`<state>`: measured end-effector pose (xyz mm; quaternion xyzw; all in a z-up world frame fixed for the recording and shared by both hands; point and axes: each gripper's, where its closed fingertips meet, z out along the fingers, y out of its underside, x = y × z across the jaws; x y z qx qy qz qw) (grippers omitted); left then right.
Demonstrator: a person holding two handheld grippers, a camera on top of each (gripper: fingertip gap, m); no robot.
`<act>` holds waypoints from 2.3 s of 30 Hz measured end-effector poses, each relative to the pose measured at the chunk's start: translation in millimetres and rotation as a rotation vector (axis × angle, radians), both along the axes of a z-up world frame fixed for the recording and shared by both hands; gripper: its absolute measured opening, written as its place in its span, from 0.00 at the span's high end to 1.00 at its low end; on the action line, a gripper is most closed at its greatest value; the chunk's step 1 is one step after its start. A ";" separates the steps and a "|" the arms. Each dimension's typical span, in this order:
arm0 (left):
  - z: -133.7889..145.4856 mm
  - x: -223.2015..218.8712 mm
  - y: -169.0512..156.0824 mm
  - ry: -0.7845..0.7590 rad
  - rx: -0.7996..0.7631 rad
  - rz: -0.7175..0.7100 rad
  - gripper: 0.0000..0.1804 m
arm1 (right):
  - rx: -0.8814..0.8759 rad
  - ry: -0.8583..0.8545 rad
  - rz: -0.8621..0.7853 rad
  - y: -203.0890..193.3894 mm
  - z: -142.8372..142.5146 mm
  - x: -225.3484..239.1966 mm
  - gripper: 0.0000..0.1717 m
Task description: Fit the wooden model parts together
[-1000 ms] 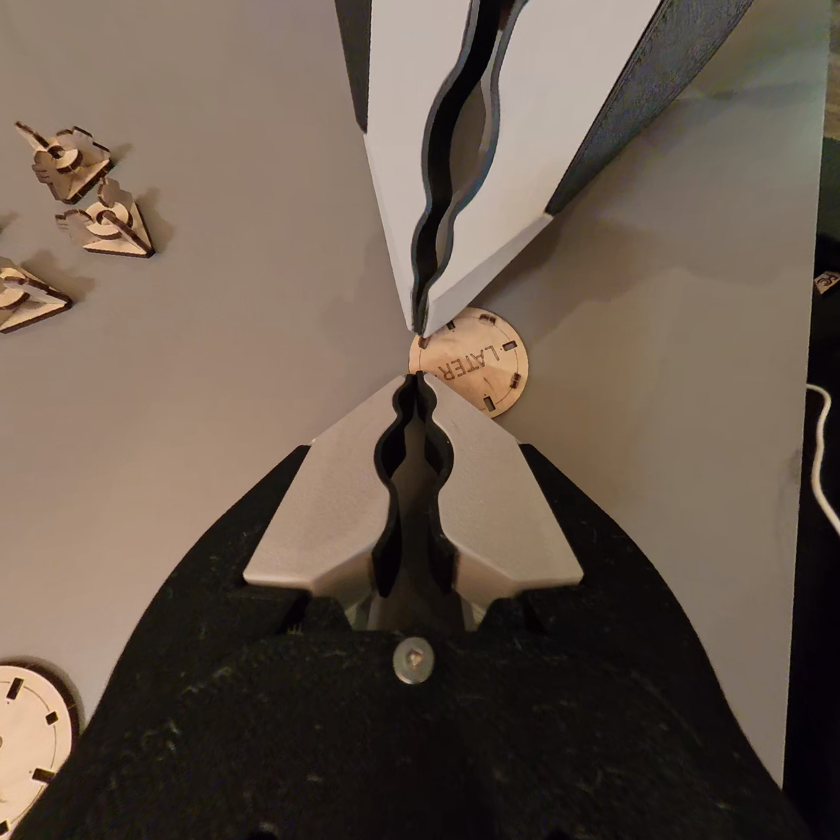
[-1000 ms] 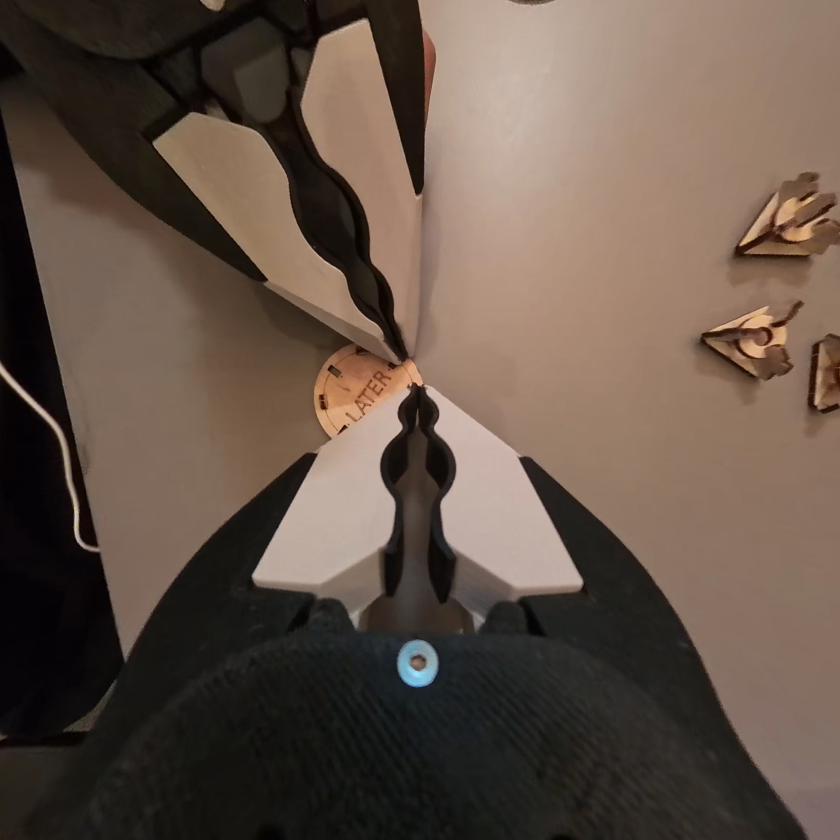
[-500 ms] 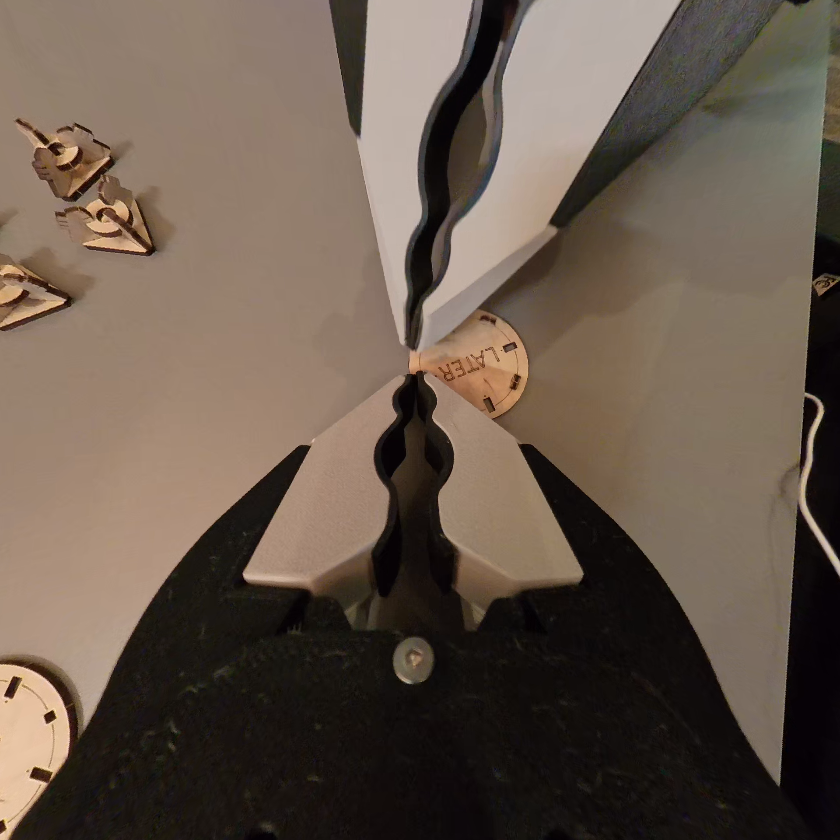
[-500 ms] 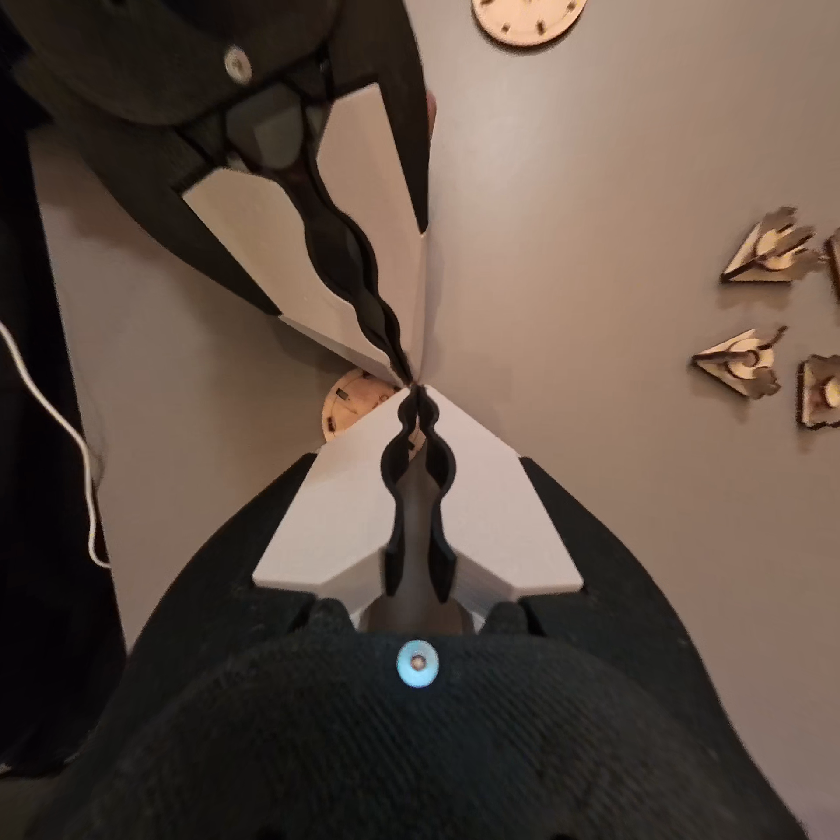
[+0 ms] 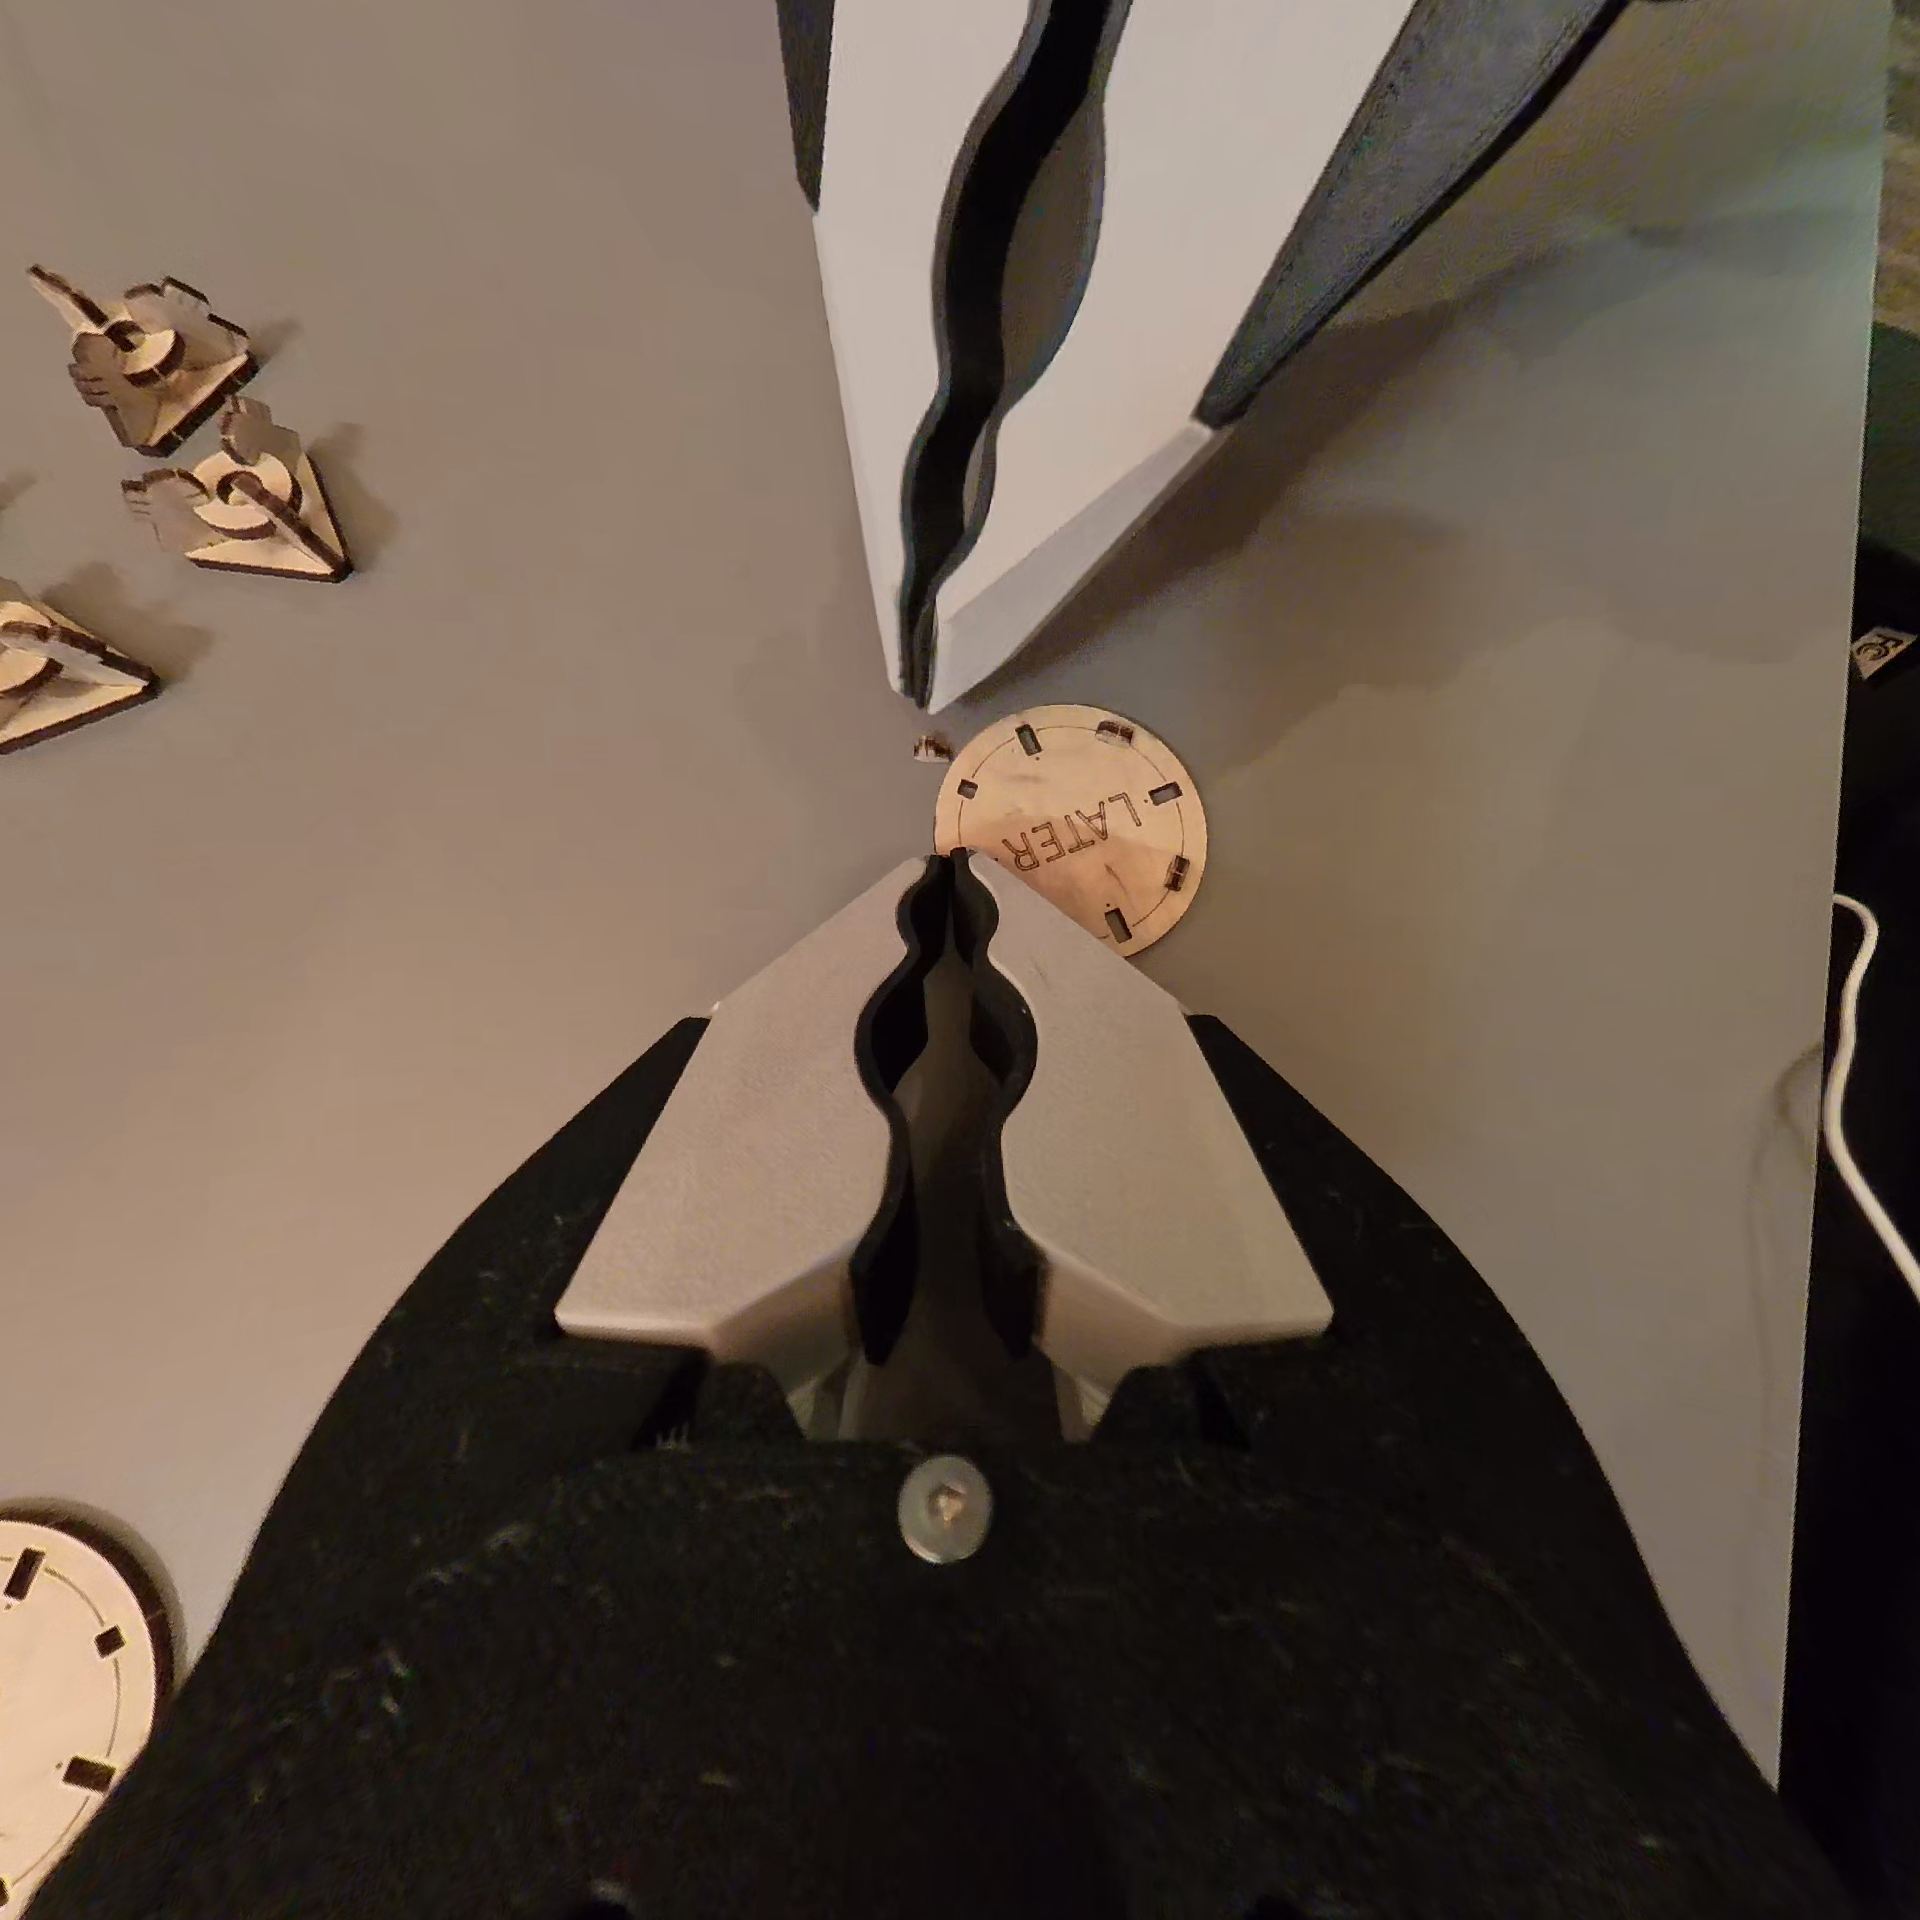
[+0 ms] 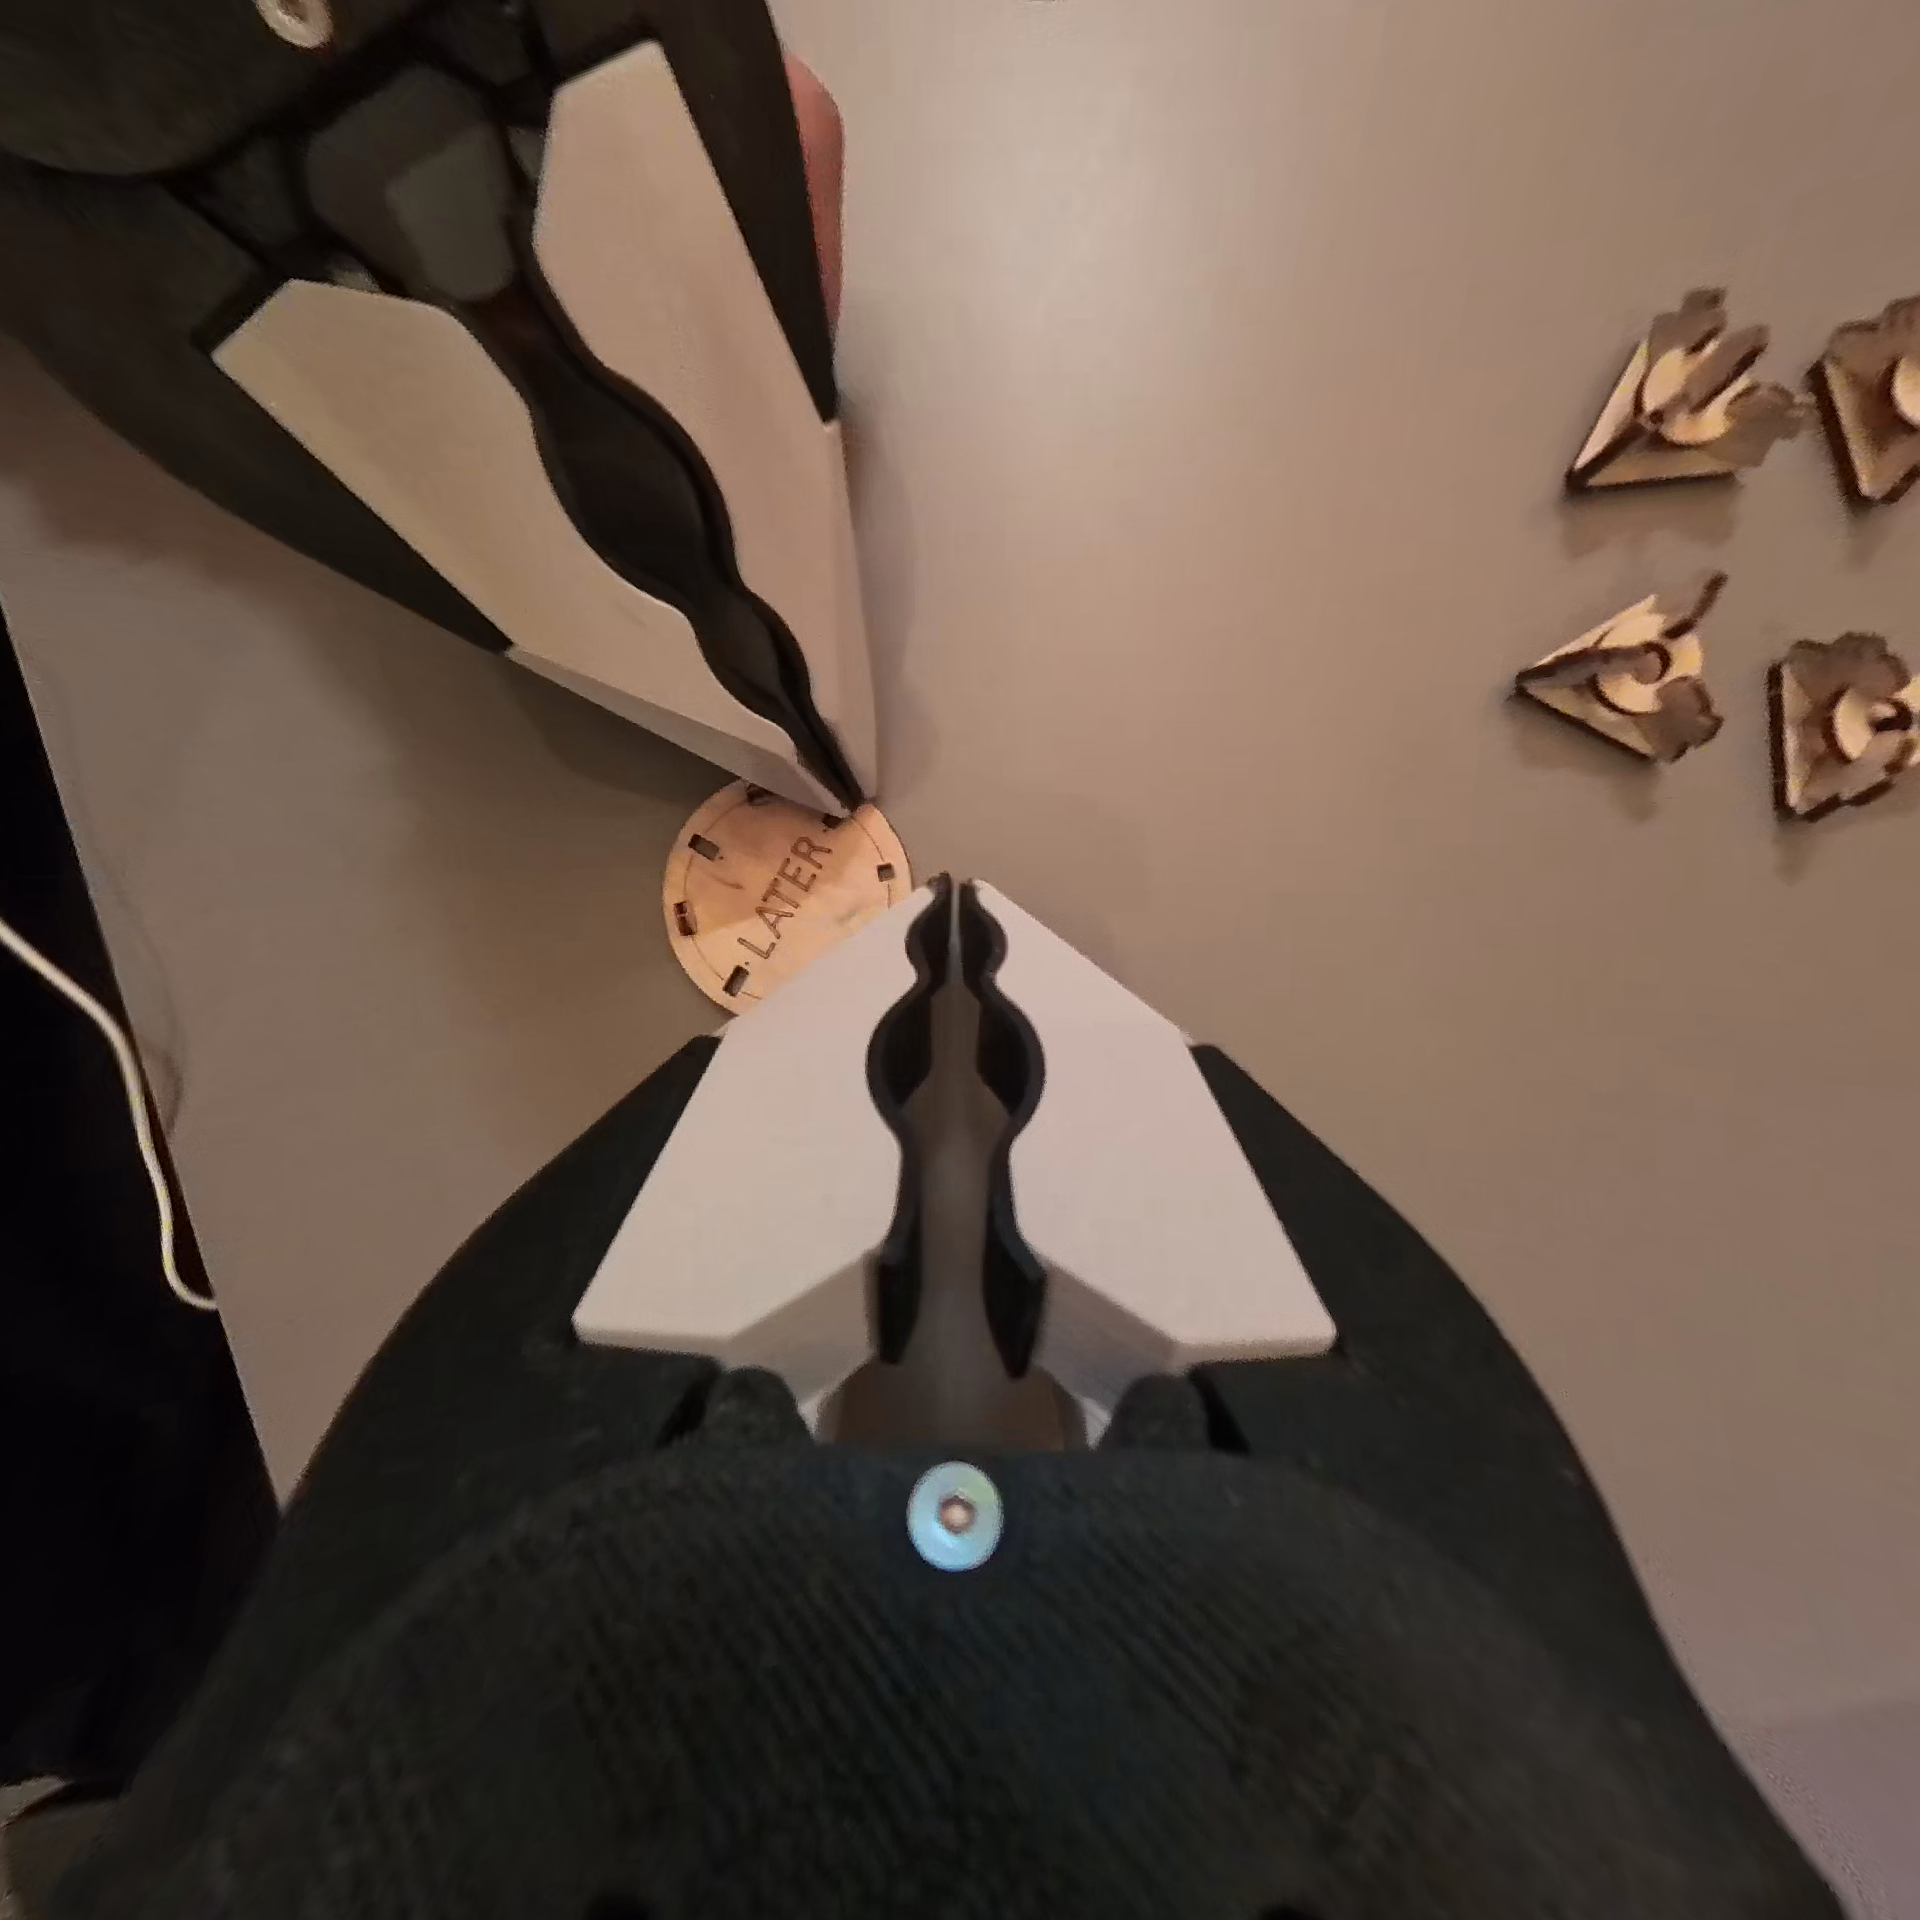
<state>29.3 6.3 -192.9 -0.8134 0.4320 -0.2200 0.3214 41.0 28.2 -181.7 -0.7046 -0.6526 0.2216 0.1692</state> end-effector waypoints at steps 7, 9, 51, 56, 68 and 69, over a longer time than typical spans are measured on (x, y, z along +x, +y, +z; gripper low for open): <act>0.0 -0.1 -0.1 0.001 0.001 0.000 0.99 | -0.094 0.016 -0.022 -4.6 -8.5 -5.0 0.96; 0.1 -0.2 -0.3 0.001 0.002 -0.001 0.99 | -0.097 0.018 -0.032 -2.2 -8.3 -5.3 0.99; 123.7 -5.3 -15.4 -0.944 -0.245 -0.066 0.98 | -0.352 0.692 -0.044 -31.9 118.7 -41.7 0.99; 124.8 -5.1 -18.3 -0.961 -0.273 -0.087 0.98 | -0.295 0.671 -0.017 -35.0 118.9 -39.8 0.99; 119.1 -6.0 -17.7 -0.918 -0.248 -0.081 1.00 | -0.181 0.640 -0.009 -31.2 123.1 -26.6 1.00; 115.9 -4.5 -17.6 -0.892 -0.236 -0.079 1.00 | -0.176 0.642 -0.006 -30.4 126.5 -26.2 1.00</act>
